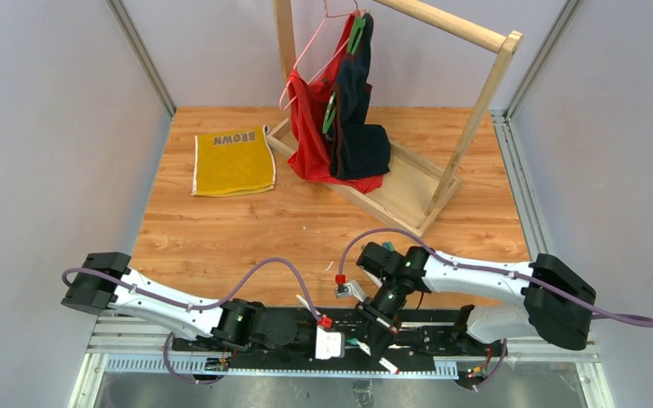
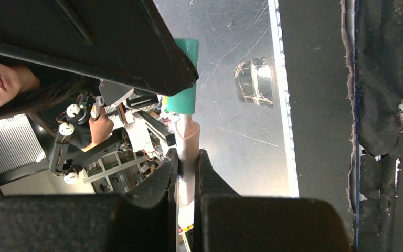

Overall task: Insert the pens into the pen caps
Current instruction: Insert the pen cap onto the pen.

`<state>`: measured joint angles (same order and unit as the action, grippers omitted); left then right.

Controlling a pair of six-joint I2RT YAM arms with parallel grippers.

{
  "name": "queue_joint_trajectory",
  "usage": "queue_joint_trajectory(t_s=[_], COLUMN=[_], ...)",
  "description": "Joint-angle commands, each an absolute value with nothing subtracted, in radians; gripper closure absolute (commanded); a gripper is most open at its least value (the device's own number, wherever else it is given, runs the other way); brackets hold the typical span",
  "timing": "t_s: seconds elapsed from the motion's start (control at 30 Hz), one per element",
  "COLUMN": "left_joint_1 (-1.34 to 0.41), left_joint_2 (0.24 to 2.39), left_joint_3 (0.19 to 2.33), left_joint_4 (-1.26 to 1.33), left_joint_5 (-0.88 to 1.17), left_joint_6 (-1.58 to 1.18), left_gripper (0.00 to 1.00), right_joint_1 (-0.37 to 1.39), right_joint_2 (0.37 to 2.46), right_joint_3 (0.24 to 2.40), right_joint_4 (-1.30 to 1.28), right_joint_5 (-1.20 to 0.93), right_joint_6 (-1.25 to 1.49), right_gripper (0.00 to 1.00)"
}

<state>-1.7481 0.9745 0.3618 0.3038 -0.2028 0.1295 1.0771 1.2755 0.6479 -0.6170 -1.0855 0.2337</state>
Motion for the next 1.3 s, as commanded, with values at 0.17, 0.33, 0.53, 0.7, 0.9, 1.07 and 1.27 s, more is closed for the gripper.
queue_joint_trajectory(t_s=[0.17,0.33,0.53,0.7,0.9,1.07,1.27], left_joint_1=[-1.809,-1.844,-1.878,-1.896,-1.927,-1.947,-1.969], left_joint_2=[0.998,1.014,1.010,0.982,0.973,0.974,0.990], left_joint_3=[0.423,0.430,0.422,0.412,0.413,0.431,0.448], left_joint_4=[0.340,0.344,0.375,0.399,0.420,0.420,0.419], left_joint_5=[-0.204,-0.242,-0.266,-0.272,-0.306,-0.338,-0.345], left_joint_6=[0.174,0.221,0.304,0.370,0.457,0.524,0.592], left_gripper=[1.00,1.00,1.00,1.00,1.00,1.00,1.00], right_joint_1=[1.123,1.124,1.123,1.124,1.120,1.101,1.062], right_joint_2=[1.328,1.339,1.331,1.318,1.308,1.310,1.315], right_joint_3=[0.707,0.694,0.695,0.673,0.672,0.672,0.667], right_joint_4=[-0.607,-0.543,-0.487,-0.410,-0.365,-0.352,-0.351], right_joint_5=[-1.123,-1.174,-1.216,-1.253,-1.290,-1.311,-1.323], right_joint_6=[0.196,0.234,0.274,0.339,0.378,0.383,0.379], right_gripper=[0.99,0.99,1.00,0.99,0.99,1.00,1.00])
